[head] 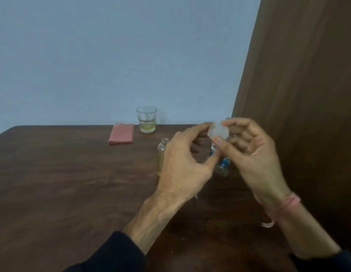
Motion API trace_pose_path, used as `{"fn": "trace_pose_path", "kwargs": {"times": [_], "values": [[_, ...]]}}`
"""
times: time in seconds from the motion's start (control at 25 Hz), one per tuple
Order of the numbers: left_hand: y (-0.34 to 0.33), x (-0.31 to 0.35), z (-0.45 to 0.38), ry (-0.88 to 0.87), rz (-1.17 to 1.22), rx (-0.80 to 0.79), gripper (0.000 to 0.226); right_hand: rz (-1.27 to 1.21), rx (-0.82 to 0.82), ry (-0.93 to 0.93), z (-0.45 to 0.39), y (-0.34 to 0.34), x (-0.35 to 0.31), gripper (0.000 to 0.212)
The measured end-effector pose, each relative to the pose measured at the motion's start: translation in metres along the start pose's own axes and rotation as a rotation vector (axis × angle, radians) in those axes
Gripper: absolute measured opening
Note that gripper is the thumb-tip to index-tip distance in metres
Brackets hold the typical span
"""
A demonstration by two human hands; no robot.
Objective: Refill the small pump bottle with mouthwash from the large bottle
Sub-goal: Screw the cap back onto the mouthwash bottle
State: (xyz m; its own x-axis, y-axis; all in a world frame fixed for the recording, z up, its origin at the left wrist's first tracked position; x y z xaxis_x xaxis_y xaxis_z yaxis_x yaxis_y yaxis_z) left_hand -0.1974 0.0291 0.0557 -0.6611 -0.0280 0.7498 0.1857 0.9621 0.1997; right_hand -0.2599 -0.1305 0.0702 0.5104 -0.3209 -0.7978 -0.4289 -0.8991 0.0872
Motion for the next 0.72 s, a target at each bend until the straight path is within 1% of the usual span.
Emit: {"fn": "trace_pose_path", "kwargs": {"times": [0.08, 0.16, 0.2, 0.28, 0.36, 0.4, 0.52, 0.6, 0.72], "values": [[-0.019, 0.004, -0.008, 0.042, 0.005, -0.069, 0.083, 0.113, 0.061, 0.034, -0.018, 0.028, -0.016, 0.04], [-0.033, 0.005, -0.022, 0.136, -0.016, -0.148, 0.099, 0.256, 0.121, 0.049, -0.042, 0.052, -0.029, 0.041], [-0.038, 0.005, -0.029, 0.178, -0.031, -0.19, 0.104, 0.317, 0.12, 0.04, -0.054, 0.06, -0.034, 0.041], [-0.046, 0.004, -0.042, 0.251, -0.033, -0.27, 0.106, 0.392, 0.047, -0.017, -0.075, 0.066, -0.039, 0.042], [-0.051, 0.001, -0.05, 0.303, -0.008, -0.322, 0.1, 0.48, -0.054, -0.071, -0.09, 0.063, -0.039, 0.045], [-0.053, -0.002, -0.052, 0.311, -0.014, -0.331, 0.093, 0.53, -0.108, -0.091, -0.095, 0.06, -0.037, 0.046], [-0.057, -0.007, -0.056, 0.303, -0.064, -0.283, 0.065, 0.656, -0.227, -0.147, -0.102, 0.054, -0.03, 0.049], [-0.058, -0.012, -0.056, 0.316, -0.065, -0.238, 0.054, 0.72, -0.229, -0.151, -0.104, 0.053, -0.026, 0.051], [-0.056, -0.017, -0.054, 0.326, -0.038, -0.227, 0.05, 0.757, -0.212, -0.147, -0.104, 0.056, -0.021, 0.051]]}}
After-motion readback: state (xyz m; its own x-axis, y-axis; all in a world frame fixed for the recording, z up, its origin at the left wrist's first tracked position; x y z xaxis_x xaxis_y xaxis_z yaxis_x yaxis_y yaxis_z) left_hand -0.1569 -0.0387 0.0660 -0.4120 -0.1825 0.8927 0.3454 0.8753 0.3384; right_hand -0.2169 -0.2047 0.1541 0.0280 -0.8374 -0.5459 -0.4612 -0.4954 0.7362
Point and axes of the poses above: each hand's wrist, its own z-axis away from the middle knuckle, its own y-axis out of the back of the hand, x = y × z, the point moved 2 cm from there along -z, towards the middle knuckle, and after that the axes turned 5 degrees about z, right-handed, at the moved point
